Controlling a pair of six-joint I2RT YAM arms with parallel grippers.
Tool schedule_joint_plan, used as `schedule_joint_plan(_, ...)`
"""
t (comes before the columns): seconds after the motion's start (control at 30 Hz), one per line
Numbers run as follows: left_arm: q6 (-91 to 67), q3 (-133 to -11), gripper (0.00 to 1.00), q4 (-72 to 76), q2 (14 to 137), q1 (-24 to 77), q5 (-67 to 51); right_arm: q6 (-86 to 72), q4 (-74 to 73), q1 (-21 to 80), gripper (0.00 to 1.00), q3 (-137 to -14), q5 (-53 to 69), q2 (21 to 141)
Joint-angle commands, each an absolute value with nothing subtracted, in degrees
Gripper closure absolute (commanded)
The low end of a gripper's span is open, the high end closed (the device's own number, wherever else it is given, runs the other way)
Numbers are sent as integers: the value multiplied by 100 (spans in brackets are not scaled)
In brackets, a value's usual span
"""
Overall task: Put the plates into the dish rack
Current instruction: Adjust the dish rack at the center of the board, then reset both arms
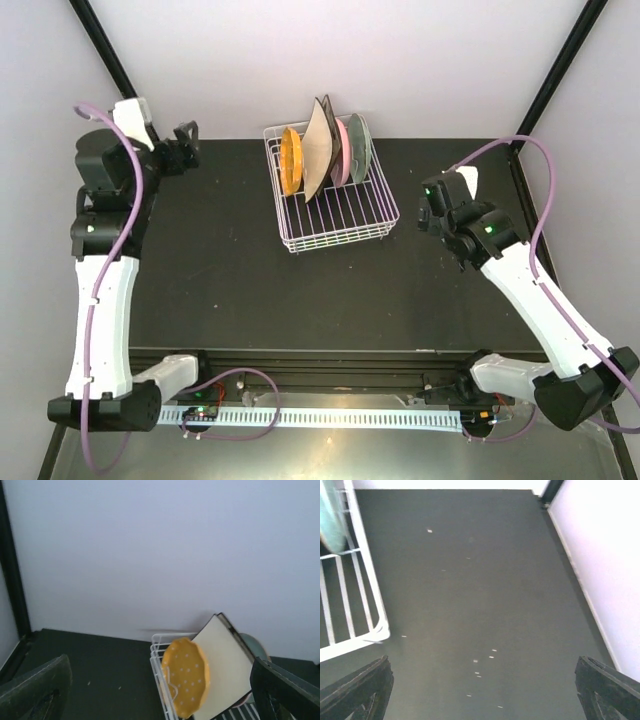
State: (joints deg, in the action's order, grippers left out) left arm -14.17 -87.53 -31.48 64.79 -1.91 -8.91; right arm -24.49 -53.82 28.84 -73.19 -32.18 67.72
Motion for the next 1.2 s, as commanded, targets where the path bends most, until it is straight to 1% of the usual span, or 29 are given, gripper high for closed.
schedule_joint_plan(0.0, -1434, -7647, 1, -3138, 6031, -253, -195, -2274, -6306, 2860, 0, -7586, -4335, 6757)
schedule_joint_plan(0.07, -1129, -6348, 1, -2147, 5355, -259, 20, -2273, -6417, 2841, 0, -7694, -4080, 6730)
schedule_joint_plan(0.1, -894, -5404, 1, -1619, 5012, -263, 61, -2299, -6446, 2823, 0, -7713, -3919, 6699)
schedule_joint_plan(0.17, -365, -4004, 1, -370, 4371, -261, -139, -2354, -6371, 2813, 0, -7682, -3518, 6598)
schedule_joint_plan(0.23, -709, -2746, 1, 1008, 3906, -270, 169, -2293, -5963, 2796, 0, -7399, -2941, 6373)
schedule_joint_plan(0.3, -771, -1789, 1, 2273, 3785, -275, 386, -2277, -5460, 2795, 0, -6975, -2566, 6101)
schedule_joint_plan(0.37, -462, -1264, 1, 3395, 4155, -274, 368, -2349, -4979, 2794, 0, -6598, -2415, 5833)
schedule_joint_plan(0.43, -519, -1230, 1, 3817, 4804, -287, 625, -2316, -4504, 2795, 0, -6251, -2497, 5617)
schedule_joint_plan(0.5, -467, -1267, 1, 4002, 5444, -292, 603, -1994, -3980, 2795, 0, -5949, -2636, 5472)
schedule_joint_plan(0.57, -515, -1111, 1, 4932, 6008, -299, 576, -1760, -3453, 2787, 0, -5621, -3027, 5392)
schedule_joint_plan(0.67, -498, -904, 1, 5847, 6686, -321, 715, -901, -2090, 2742, 0, -4801, -3588, 5303)
schedule_joint_plan(0.73, -425, -724, 1, 6503, 7052, -327, 490, -598, -992, 2545, 0, -4103, -3730, 5270)
schedule_joint_plan(0.8, -314, -522, 1, 7209, 7477, -319, 152, -259, 16, 2145, 0, -3477, -3288, 5252)
schedule_joint_plan(0.9, -176, -393, 1, 8296, 8183, -328, -46, 114, 1291, 1420, 0, -2666, -1970, 5298)
schedule_joint_plan(0.97, -85, -490, 1, 8288, 8245, -338, -253, 245, 1910, 1007, 0, -2327, -1722, 5463)
schedule_joint_plan(1.03, -103, -763, 1, 7446, 8019, -342, -283, 308, 2578, 679, 0, -1947, -1497, 5649)
schedule_joint_plan(1.1, -75, -1164, 1, 6257, 7734, -344, -425, 266, 3519, 430, 0, -1605, -1296, 5772)
schedule_joint_plan(1.13, -41, -1272, 1, 6086, 7789, -337, -504, 149, 3874, 293, 0, -1573, -1130, 5921)
schedule_joint_plan(1.17, -6, -1228, 1, 6307, 7899, -341, -574, 63, 4077, 214, 0, -1627, -1064, 6114)
